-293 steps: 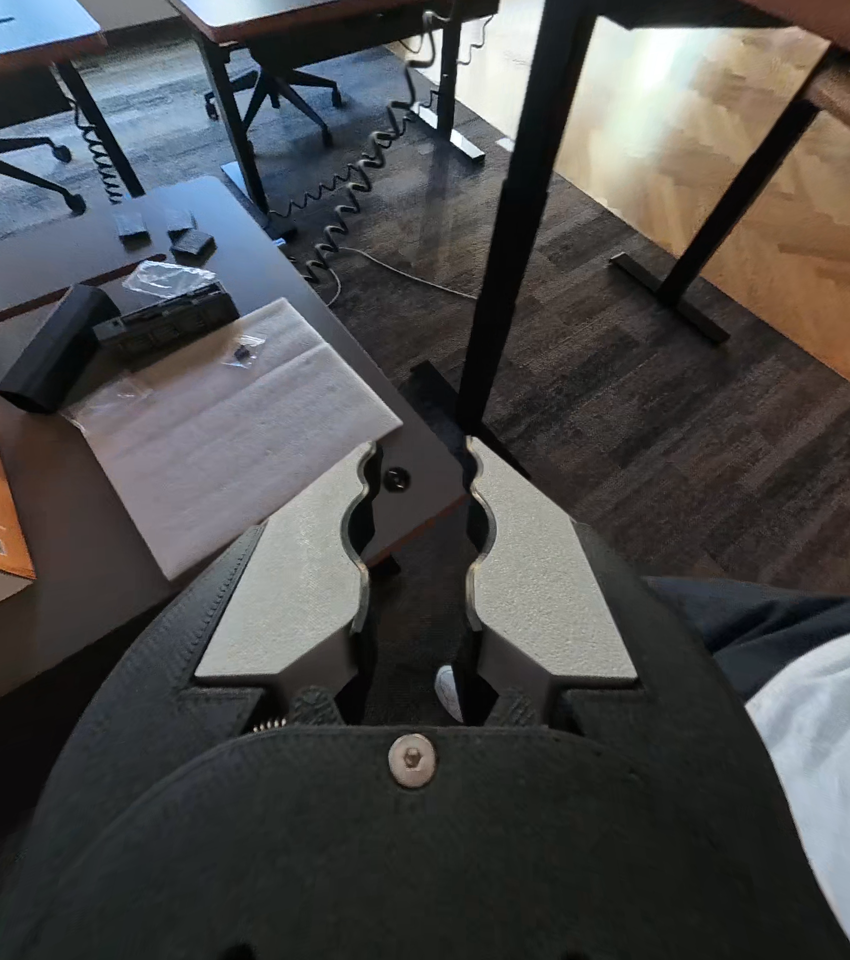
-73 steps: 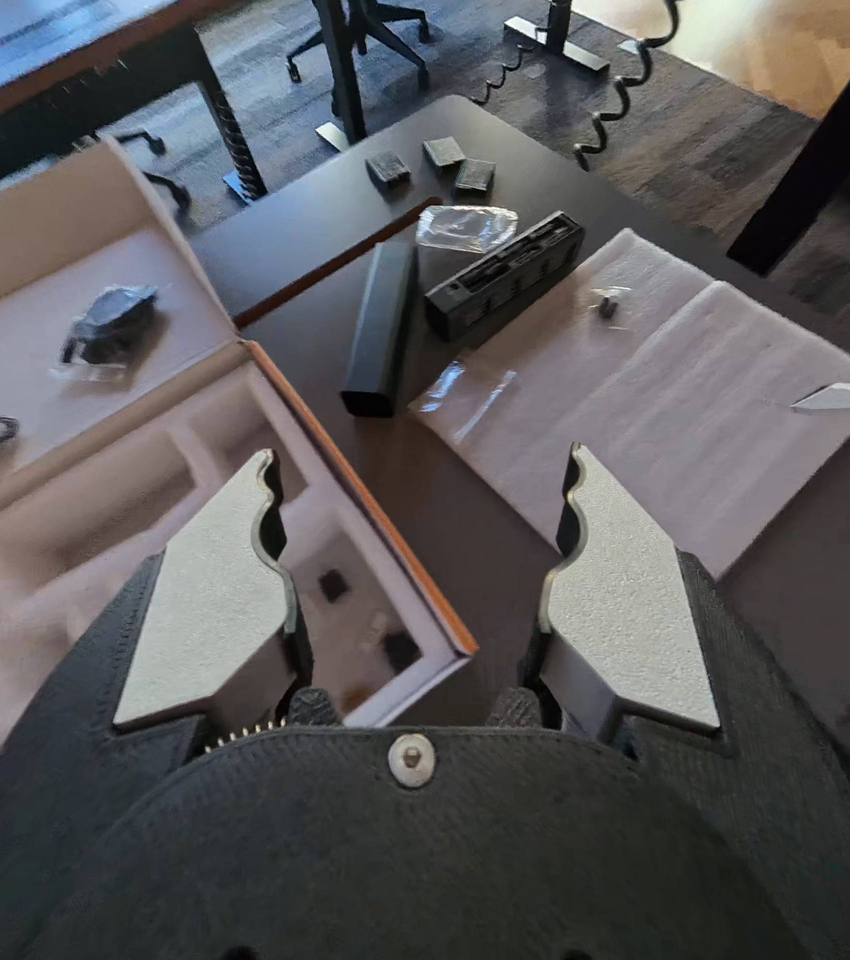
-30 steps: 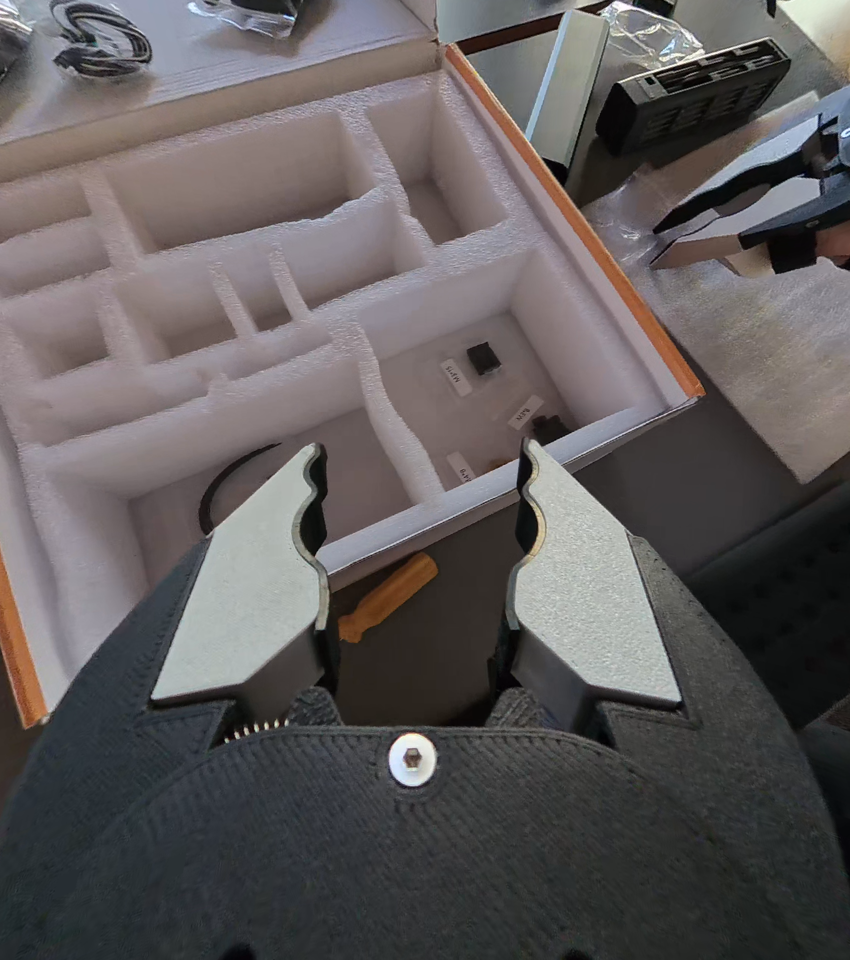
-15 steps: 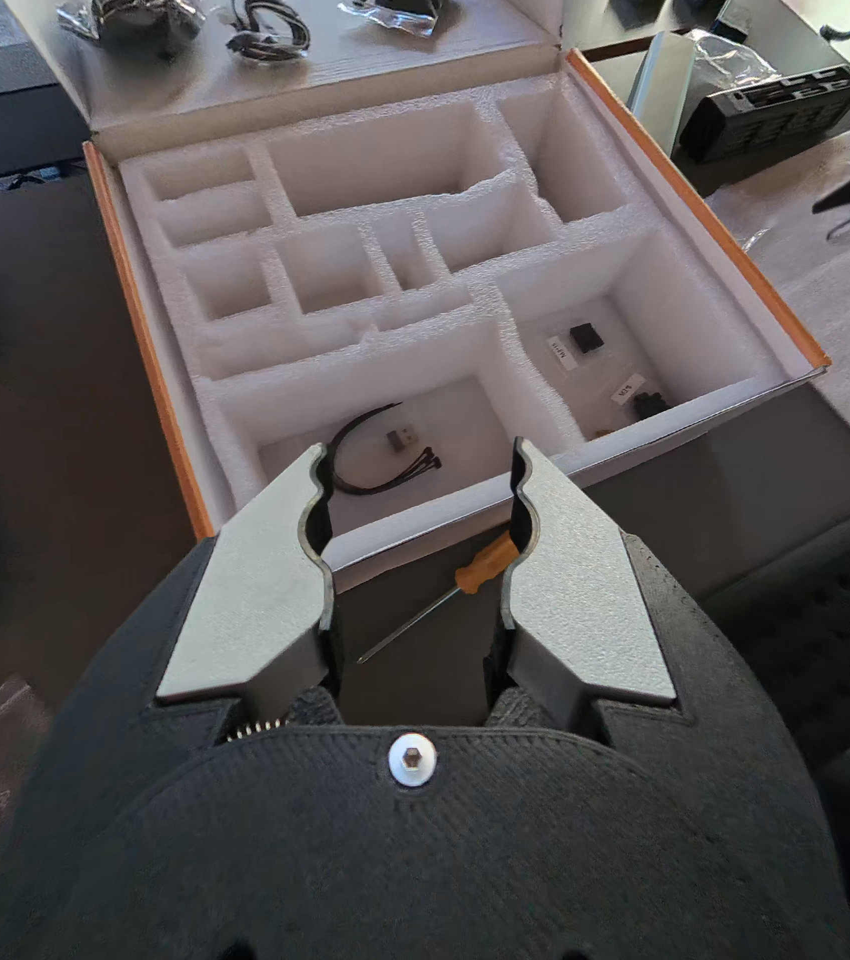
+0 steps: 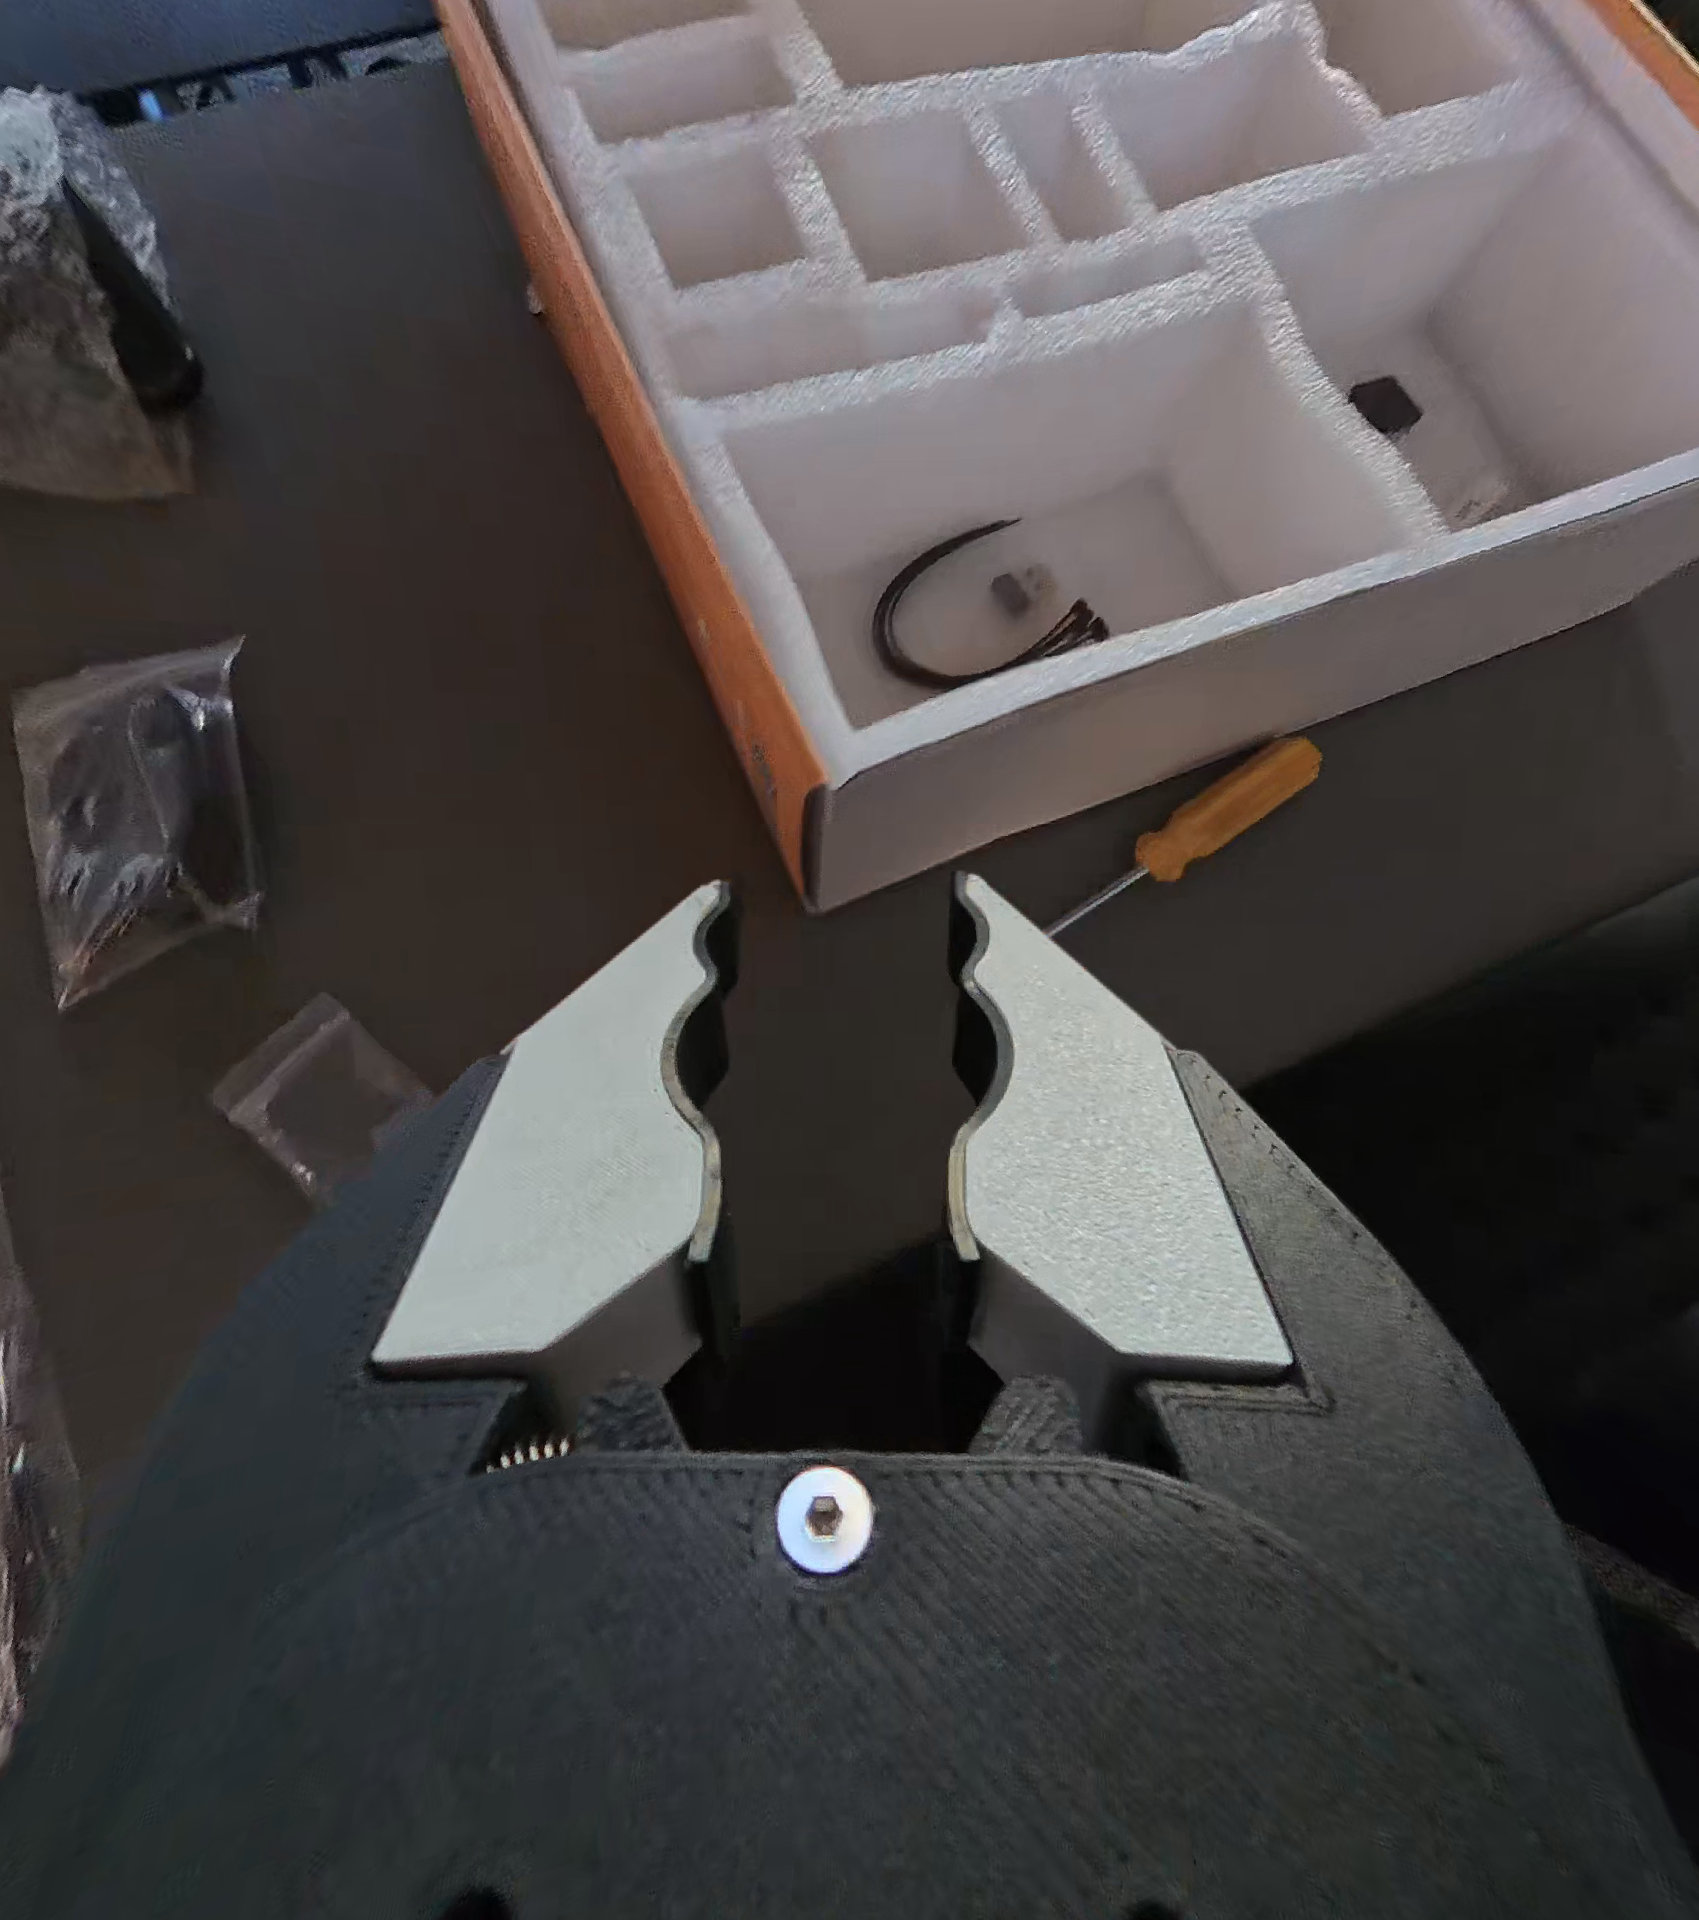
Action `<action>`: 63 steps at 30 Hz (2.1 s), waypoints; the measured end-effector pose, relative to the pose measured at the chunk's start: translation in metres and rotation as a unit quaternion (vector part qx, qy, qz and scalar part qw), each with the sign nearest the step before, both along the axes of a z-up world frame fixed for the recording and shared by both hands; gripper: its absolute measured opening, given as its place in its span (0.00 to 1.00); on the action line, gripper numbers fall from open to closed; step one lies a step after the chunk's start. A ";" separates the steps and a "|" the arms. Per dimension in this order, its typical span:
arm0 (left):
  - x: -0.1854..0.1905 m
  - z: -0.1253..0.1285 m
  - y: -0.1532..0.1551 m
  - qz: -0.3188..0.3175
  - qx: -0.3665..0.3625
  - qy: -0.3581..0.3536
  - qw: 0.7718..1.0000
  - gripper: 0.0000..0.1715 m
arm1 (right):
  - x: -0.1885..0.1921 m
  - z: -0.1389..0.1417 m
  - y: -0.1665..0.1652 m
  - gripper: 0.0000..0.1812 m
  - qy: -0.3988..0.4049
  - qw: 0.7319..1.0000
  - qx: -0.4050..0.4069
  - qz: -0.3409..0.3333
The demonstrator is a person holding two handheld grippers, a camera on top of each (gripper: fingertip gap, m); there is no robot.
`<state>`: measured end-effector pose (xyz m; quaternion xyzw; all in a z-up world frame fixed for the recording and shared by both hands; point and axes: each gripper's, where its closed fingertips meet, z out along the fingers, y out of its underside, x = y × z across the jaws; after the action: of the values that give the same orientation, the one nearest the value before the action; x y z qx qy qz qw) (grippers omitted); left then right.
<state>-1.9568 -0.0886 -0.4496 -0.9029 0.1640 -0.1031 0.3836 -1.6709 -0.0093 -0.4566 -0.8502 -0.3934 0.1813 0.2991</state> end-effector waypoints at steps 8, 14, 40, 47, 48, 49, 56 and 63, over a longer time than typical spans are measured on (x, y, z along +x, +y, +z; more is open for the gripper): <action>-0.047 -0.028 -0.043 0.080 -0.042 -0.028 0.996 0.06 | -0.033 0.025 0.022 0.00 -0.017 0.998 0.052 0.012; -0.082 -0.040 -0.055 0.134 -0.052 -0.034 0.989 0.21 | -0.063 0.014 0.031 0.00 -0.048 0.996 0.067 0.026; -0.153 -0.077 -0.012 0.217 -0.042 0.028 0.975 0.35 | -0.102 0.009 0.021 0.00 -0.075 0.993 0.079 0.055; -0.126 -0.020 0.007 0.168 0.036 0.049 0.984 0.29 | -0.053 0.044 0.015 0.01 -0.066 0.988 0.141 0.008; -0.117 -0.004 0.013 0.155 0.054 0.057 0.985 0.29 | -0.038 0.057 0.012 0.02 -0.068 0.985 0.158 -0.005; -0.106 0.014 0.019 0.139 0.072 0.064 0.986 0.29 | -0.020 0.072 0.008 0.04 -0.074 0.982 0.173 -0.022; 0.058 0.183 0.063 -0.043 0.196 0.028 0.979 0.29 | 0.200 0.216 -0.078 0.07 -0.171 0.920 0.277 -0.219; 0.384 0.331 0.033 -0.325 0.260 -0.074 0.906 0.38 | 0.502 0.348 -0.336 0.16 -0.277 0.731 0.357 -0.512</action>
<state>-1.5729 -0.0555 -0.1191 -0.6575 0.4408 -0.2419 0.5612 -1.1688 -0.3457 -0.1083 -0.7664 -0.0001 -0.3964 0.5055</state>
